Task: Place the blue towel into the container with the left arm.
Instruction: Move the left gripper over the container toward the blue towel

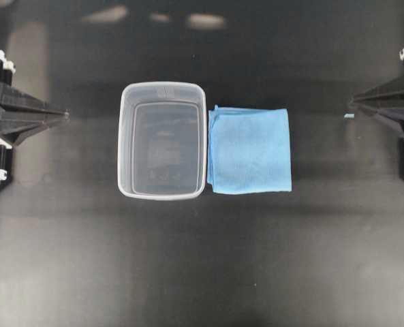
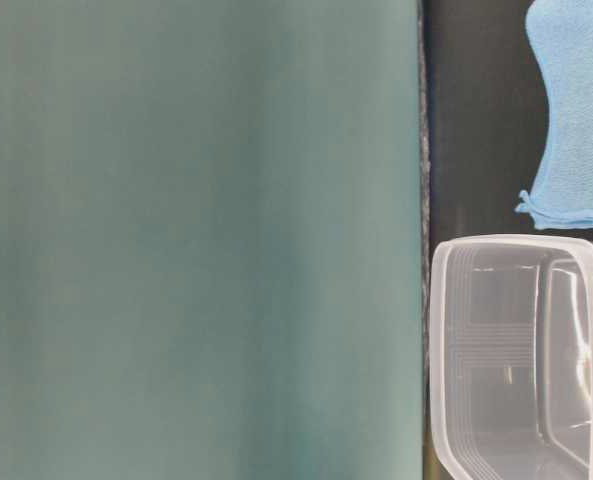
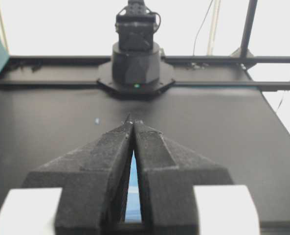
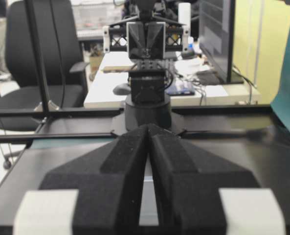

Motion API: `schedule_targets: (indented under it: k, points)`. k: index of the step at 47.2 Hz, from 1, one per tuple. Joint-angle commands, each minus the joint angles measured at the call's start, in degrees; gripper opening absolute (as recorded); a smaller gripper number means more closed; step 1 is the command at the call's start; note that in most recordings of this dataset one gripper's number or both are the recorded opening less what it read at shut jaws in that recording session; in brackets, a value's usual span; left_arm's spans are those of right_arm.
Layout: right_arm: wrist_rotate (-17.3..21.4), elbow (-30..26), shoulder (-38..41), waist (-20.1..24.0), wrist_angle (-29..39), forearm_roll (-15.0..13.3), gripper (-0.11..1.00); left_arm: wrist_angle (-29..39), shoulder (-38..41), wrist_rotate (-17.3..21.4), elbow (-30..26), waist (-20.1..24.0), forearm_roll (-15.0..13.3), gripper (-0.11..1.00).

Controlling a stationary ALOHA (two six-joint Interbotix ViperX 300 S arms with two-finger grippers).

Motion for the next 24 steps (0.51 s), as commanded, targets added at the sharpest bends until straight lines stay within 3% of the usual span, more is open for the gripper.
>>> schedule_targets:
  k: [1,5,17,24]
  points:
    - [0.4,-0.8,0.6,-0.4,-0.3,0.3,0.01,3.0,4.7,-2.5,-4.2,1.6,2.2,0.06]
    - [0.4,-0.5,0.4,-1.2,2.7,0.7,0.0,7.7,8.6,-3.6,-8.2,2.1,2.2,0.0]
    - [2.0,-0.2,-1.7,-2.0,16.1,0.9,-0.01,22.9,24.5,-3.3,-23.3,2.7,2.3,0.0]
    - [2.1,1.3,-4.2,-2.3,17.9,0.9,0.0,28.7,33.5,-3.3,-31.5,3.3,2.3,0.0]
